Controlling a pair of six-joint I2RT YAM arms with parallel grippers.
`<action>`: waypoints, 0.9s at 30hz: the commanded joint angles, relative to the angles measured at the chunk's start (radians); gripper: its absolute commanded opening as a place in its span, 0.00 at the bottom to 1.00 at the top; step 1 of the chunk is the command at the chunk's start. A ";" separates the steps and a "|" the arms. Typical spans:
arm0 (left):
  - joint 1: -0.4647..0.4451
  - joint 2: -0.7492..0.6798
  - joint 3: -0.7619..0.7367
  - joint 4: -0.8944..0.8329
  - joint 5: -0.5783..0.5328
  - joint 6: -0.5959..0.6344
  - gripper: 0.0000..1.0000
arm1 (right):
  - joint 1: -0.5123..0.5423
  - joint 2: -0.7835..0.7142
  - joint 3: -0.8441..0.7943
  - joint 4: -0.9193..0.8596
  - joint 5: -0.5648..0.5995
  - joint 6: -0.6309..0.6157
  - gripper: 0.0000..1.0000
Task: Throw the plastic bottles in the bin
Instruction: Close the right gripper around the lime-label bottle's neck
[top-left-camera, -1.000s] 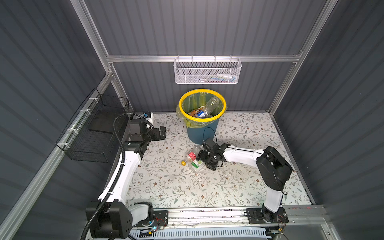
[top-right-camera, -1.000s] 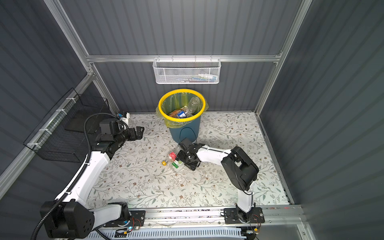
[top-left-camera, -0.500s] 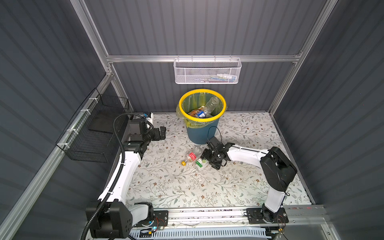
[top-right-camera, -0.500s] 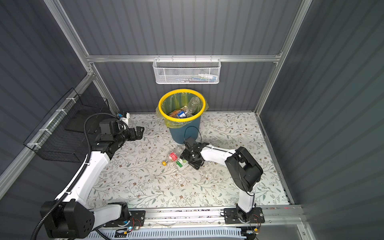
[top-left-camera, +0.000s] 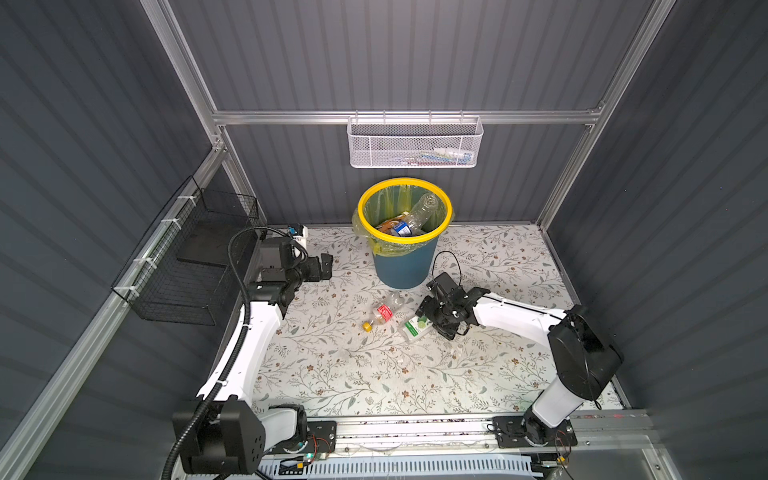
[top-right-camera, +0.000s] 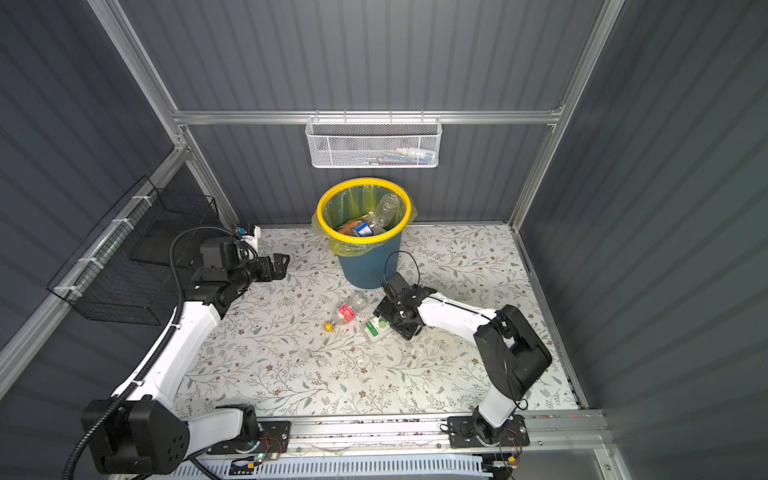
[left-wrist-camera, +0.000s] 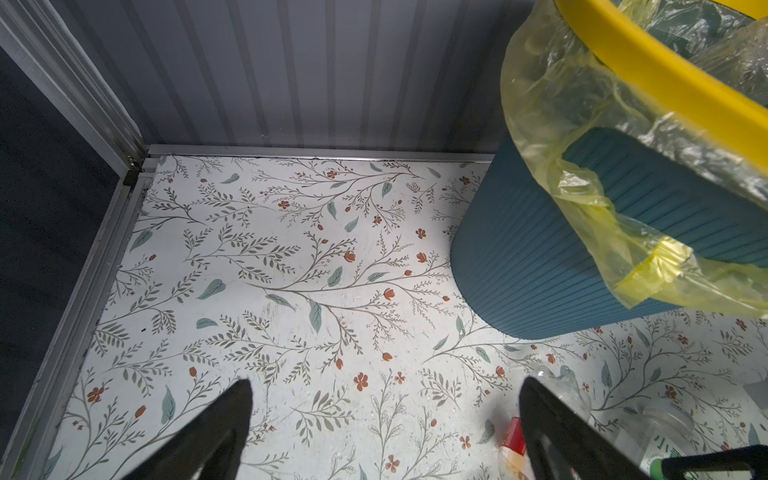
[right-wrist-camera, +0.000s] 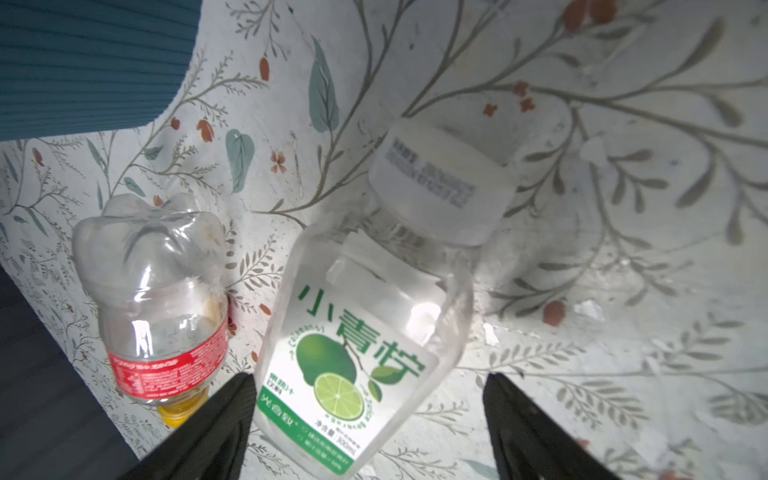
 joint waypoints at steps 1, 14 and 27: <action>0.008 0.007 -0.006 0.005 0.021 0.001 1.00 | 0.003 0.032 0.035 0.034 0.014 0.032 0.88; 0.008 0.011 -0.005 0.002 0.028 0.004 1.00 | -0.005 0.141 0.095 0.051 0.013 0.031 0.88; 0.008 0.016 -0.005 0.000 0.031 0.005 1.00 | -0.023 0.148 0.087 0.029 0.032 -0.019 0.85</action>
